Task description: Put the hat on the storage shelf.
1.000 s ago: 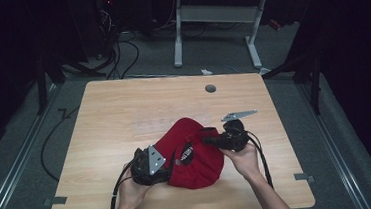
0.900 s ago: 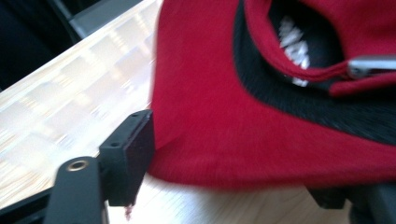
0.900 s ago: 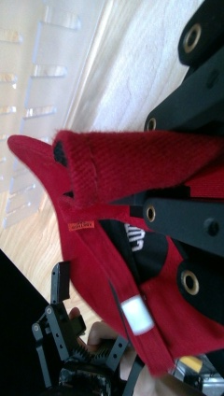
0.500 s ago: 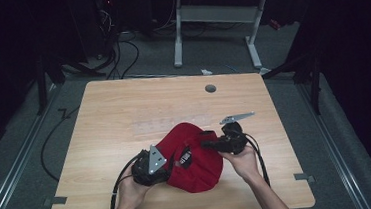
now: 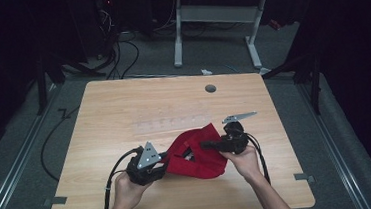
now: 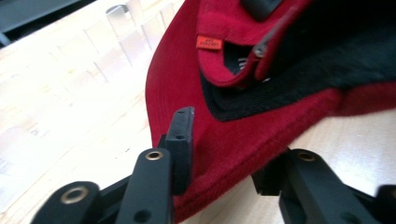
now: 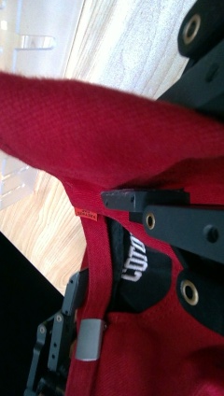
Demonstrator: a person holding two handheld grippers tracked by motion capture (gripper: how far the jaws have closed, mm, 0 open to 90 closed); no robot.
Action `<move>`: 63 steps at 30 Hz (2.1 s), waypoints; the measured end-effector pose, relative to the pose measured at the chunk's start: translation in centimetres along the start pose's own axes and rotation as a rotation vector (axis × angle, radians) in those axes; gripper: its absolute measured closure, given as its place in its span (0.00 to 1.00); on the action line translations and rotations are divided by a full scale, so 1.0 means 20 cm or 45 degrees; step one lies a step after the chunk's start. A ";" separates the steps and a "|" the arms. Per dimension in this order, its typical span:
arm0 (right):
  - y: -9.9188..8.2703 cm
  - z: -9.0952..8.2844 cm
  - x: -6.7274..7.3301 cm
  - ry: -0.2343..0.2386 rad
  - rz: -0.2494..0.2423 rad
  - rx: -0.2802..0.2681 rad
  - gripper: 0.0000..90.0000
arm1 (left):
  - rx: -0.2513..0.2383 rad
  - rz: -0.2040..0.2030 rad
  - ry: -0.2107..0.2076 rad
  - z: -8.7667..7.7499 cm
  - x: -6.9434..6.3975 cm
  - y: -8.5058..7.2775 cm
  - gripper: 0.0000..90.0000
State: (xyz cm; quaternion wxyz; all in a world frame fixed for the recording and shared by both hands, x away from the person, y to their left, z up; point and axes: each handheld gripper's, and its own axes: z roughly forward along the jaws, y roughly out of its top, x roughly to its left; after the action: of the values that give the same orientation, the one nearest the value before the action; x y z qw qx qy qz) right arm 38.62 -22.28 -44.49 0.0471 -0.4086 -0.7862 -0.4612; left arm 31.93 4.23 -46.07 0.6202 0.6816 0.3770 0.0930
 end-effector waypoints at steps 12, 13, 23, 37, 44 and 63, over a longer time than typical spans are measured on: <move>0.01 0.00 -0.05 0.013 0.051 -0.051 0.78 | 0.056 0.087 -0.082 -0.03 -0.08 0.03 0.91; 0.01 0.00 -0.05 0.018 0.058 -0.056 0.76 | 0.062 0.097 -0.083 -0.04 -0.08 0.03 0.92; 0.02 -0.08 -0.12 -0.052 0.138 -0.234 0.60 | 0.095 0.138 -0.063 -0.07 -0.09 0.04 0.95; -0.02 -0.20 -0.18 -0.135 0.161 -0.383 0.51 | 0.055 0.060 0.013 -0.12 -0.01 0.08 0.95; -0.14 -0.17 -0.26 -0.306 0.122 -0.289 0.48 | -0.033 -0.016 0.051 -0.16 0.09 0.14 0.95; -0.35 0.05 -0.32 -0.666 -0.022 -0.057 0.44 | -0.224 -0.204 0.130 -0.22 0.28 0.27 0.94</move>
State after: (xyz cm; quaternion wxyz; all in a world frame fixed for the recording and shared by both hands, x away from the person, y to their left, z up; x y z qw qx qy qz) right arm 38.32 -27.04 -52.84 -0.1708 -0.5083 -0.7645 -0.3576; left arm 35.35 11.34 -42.18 0.6632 0.5865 0.4517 0.1104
